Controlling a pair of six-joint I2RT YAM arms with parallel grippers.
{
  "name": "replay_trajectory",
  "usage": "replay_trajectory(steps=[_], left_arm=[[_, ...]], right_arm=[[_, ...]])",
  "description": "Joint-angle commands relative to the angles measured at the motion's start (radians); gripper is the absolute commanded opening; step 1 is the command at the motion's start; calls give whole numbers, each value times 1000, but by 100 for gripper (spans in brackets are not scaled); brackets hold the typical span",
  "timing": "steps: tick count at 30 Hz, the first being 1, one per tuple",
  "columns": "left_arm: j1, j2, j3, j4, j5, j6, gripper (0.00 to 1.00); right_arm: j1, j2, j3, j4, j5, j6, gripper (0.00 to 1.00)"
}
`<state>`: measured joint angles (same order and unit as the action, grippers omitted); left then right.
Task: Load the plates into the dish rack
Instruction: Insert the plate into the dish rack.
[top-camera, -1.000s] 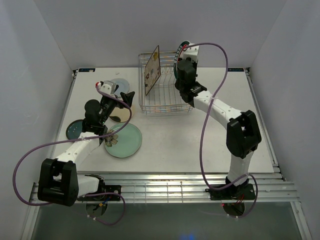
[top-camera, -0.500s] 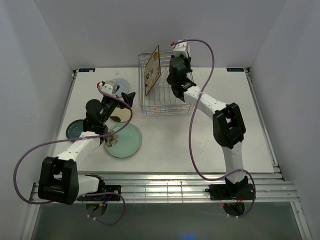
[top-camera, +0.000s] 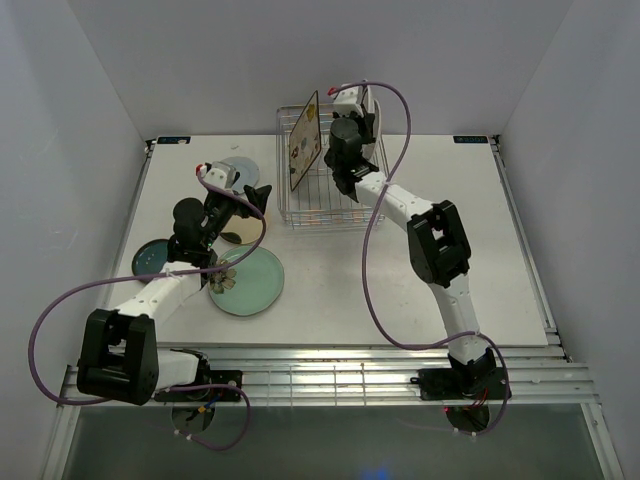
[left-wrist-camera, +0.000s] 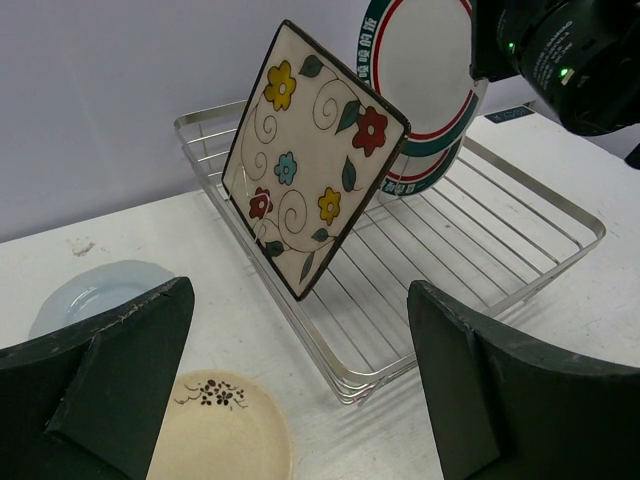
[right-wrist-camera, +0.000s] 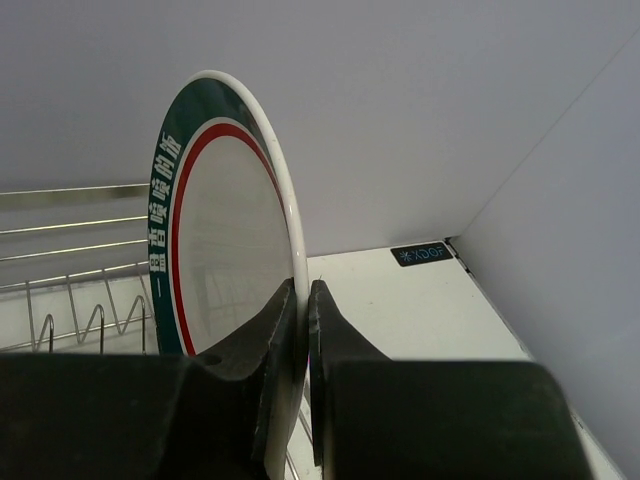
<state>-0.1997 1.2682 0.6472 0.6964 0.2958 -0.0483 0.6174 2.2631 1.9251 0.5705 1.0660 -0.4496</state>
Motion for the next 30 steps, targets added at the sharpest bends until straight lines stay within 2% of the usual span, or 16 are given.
replay_trajectory(steps=[1,12,30], left_arm=[[-4,-9,2,17,-3,7,98],[-6,-10,3,17,-4,11,98],[-7,-6,0,17,-4,13,98]], right_arm=[[2,15,80,118,-3,-34,8],[1,56,78,144,-12,-49,8],[-16,79,61,43,-49,77,8]])
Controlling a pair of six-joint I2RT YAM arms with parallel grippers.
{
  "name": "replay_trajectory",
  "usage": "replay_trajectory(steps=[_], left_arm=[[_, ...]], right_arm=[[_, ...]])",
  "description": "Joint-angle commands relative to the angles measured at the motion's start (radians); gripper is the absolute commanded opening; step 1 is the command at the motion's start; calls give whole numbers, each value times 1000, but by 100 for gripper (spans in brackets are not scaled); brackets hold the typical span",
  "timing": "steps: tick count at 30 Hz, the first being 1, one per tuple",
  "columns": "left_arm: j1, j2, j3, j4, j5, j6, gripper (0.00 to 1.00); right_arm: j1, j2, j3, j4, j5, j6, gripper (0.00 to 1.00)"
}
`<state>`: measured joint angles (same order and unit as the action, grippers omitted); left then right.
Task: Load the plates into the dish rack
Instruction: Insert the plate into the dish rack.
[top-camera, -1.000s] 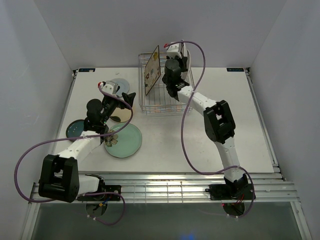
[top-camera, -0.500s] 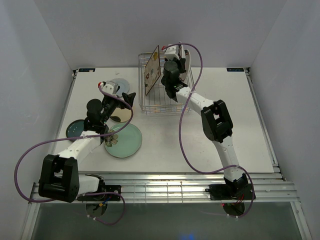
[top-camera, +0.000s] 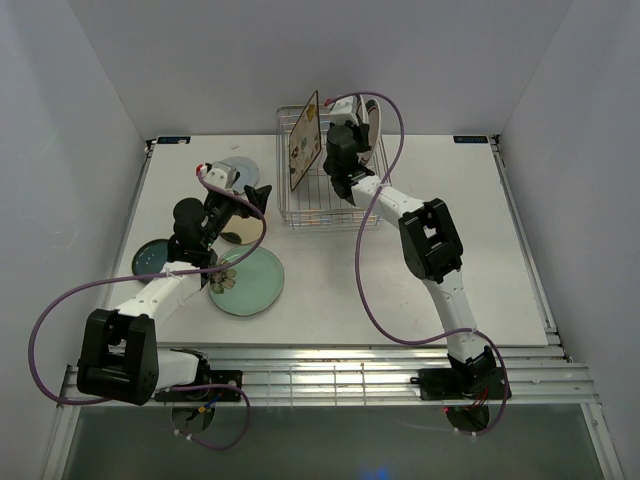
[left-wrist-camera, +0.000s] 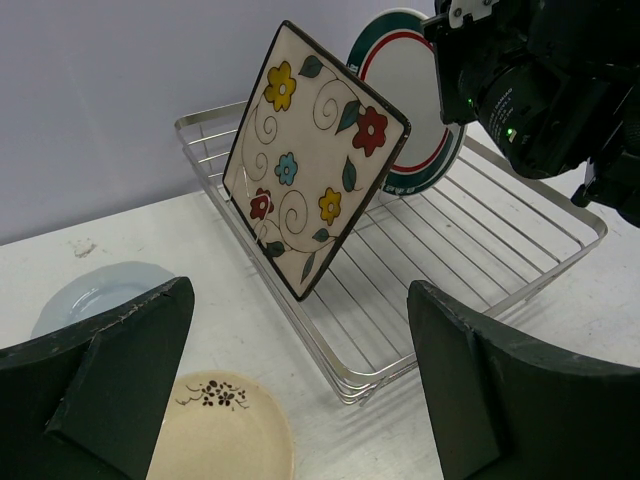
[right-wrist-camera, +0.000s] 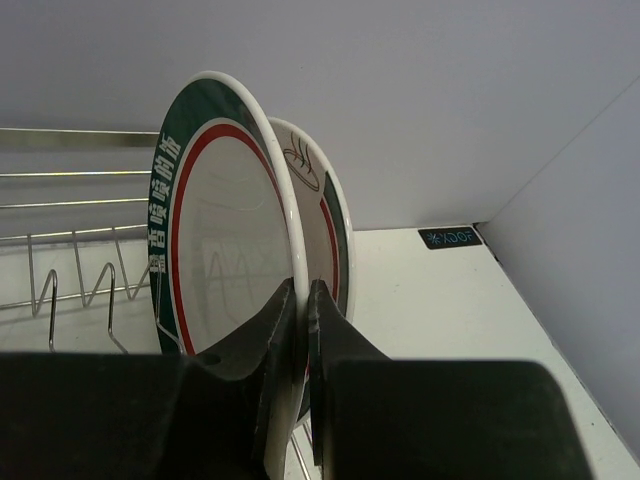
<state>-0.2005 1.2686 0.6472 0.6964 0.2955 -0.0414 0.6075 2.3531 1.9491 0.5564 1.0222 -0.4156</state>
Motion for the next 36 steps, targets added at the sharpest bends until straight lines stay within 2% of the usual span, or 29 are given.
replay_trajectory(steps=[1,16,22,30,36], left_arm=[[-7,-8,0,17,-4,6,98],[-10,-15,-1,17,-5,8,98],[-11,-11,0,17,-9,11,98],[-11,-15,-1,17,-13,14,98],[-13,-17,-3,17,-15,15,98]], right_arm=[[-6,-12,34,57,-5,46,9],[-25,-32,-53,-15,-22,202,13],[-28,-43,-81,-18,-22,216,14],[-28,-83,-118,-9,-27,221,36],[-28,-121,-145,-16,-36,235,48]])
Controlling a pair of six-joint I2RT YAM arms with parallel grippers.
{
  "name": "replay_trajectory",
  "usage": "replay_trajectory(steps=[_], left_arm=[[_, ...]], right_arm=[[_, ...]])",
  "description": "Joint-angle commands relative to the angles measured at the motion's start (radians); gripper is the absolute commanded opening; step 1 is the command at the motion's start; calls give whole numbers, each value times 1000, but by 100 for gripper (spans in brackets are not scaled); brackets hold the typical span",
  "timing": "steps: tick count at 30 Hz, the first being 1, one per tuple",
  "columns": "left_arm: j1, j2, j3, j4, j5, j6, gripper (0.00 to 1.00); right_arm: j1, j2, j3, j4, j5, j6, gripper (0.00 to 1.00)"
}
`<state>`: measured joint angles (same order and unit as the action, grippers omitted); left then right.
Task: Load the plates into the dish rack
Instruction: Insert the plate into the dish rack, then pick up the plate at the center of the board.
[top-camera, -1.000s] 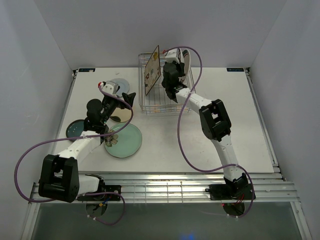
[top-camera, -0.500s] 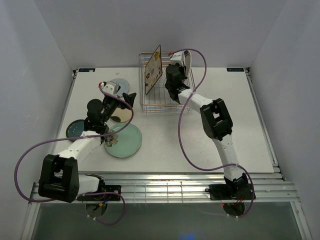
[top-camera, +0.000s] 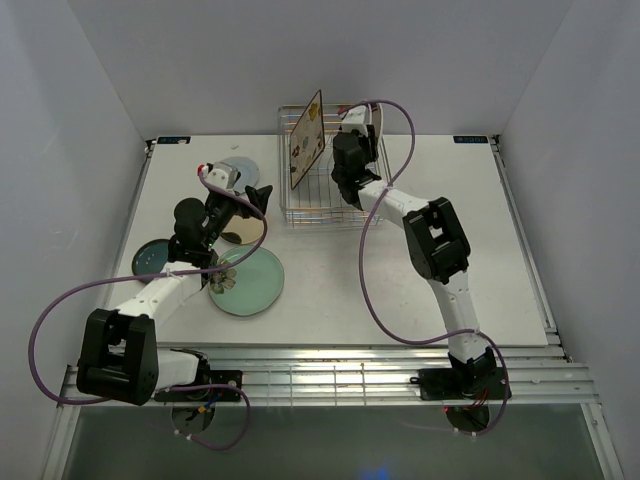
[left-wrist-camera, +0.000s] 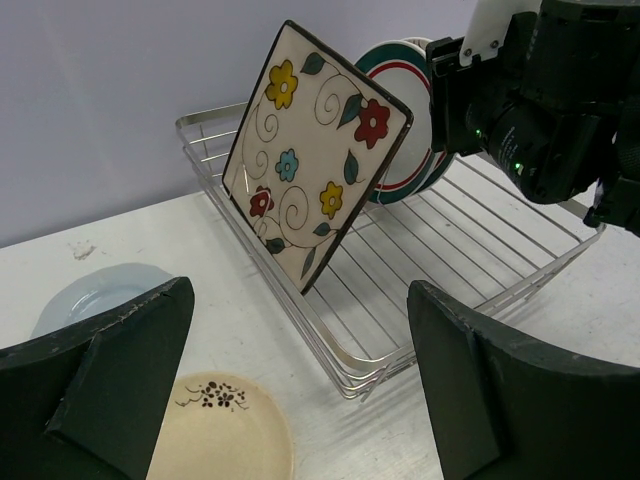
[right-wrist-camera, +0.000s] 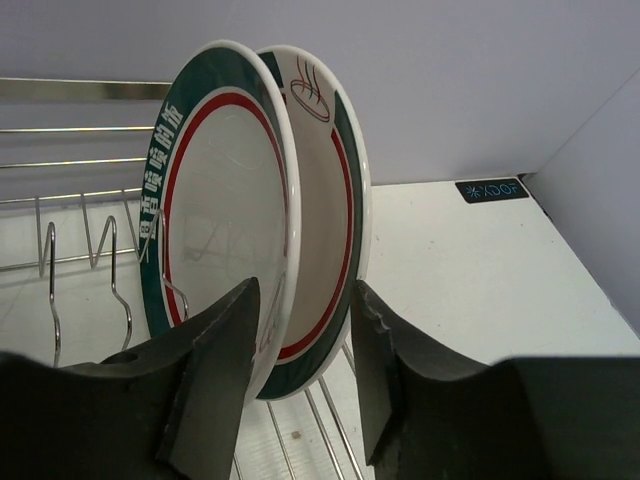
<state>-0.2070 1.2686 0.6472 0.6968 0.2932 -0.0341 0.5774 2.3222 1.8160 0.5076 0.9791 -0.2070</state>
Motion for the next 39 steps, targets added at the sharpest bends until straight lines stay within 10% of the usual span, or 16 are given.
replay_trajectory(steps=[1,28,32,39], left_arm=[[-6,-17,-3,17,-12,8,98],[-8,-12,0,15,-31,2,98],[-8,-5,2,15,-34,5,98],[-8,-2,3,17,-37,11,98]], right_arm=[[2,-102,-18,32,6,30,49],[13,-676,-533,-144,-327,363,77],[18,-768,-680,-107,-413,379,98],[27,-877,-826,-98,-483,432,90]])
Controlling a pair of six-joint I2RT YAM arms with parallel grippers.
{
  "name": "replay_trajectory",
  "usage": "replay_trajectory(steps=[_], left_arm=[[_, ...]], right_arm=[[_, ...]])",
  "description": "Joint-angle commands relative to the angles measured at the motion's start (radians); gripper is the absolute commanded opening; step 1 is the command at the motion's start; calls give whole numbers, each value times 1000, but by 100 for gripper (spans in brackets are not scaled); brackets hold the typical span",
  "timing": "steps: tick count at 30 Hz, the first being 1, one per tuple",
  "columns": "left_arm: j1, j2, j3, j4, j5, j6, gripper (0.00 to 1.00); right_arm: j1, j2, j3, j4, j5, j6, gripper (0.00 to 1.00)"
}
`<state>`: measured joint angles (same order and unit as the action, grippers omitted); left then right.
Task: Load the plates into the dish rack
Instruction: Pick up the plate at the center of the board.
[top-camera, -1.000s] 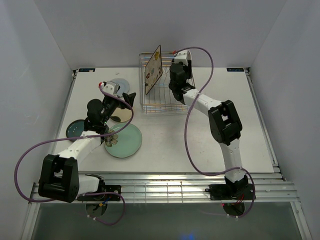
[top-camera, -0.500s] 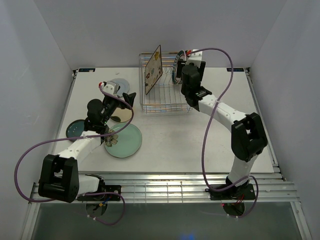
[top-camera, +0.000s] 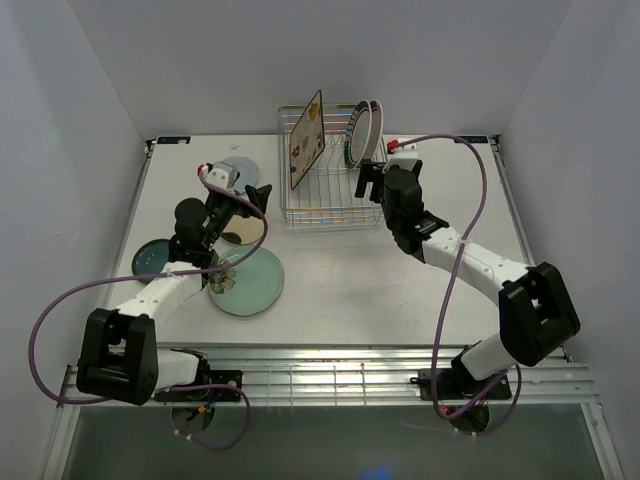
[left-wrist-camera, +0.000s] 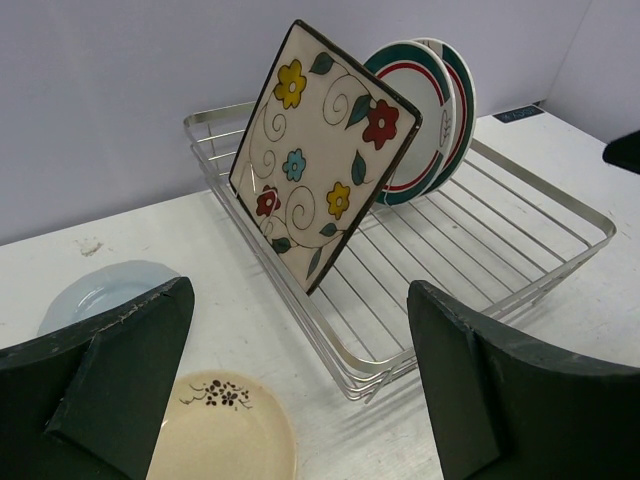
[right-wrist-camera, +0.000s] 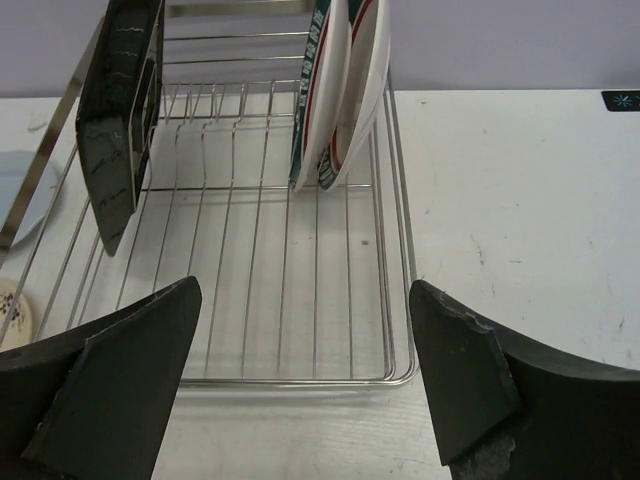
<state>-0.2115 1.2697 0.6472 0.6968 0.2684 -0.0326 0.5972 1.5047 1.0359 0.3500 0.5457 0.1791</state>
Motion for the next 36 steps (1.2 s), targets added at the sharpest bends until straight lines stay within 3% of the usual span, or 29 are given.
replay_trajectory(steps=[1,8,19,36], left_arm=[[-5,-1,3,17,-14,10,98],[-5,7,5,17,-14,13,98],[-6,3,3,17,-15,13,98],[-6,5,5,15,-23,3,98]], right_arm=[[9,-70,-87,72,-68,54,90],[19,-162,-278,164,-199,157,90],[59,-232,-422,266,-456,263,96],[219,0,-336,337,-595,327,97]])
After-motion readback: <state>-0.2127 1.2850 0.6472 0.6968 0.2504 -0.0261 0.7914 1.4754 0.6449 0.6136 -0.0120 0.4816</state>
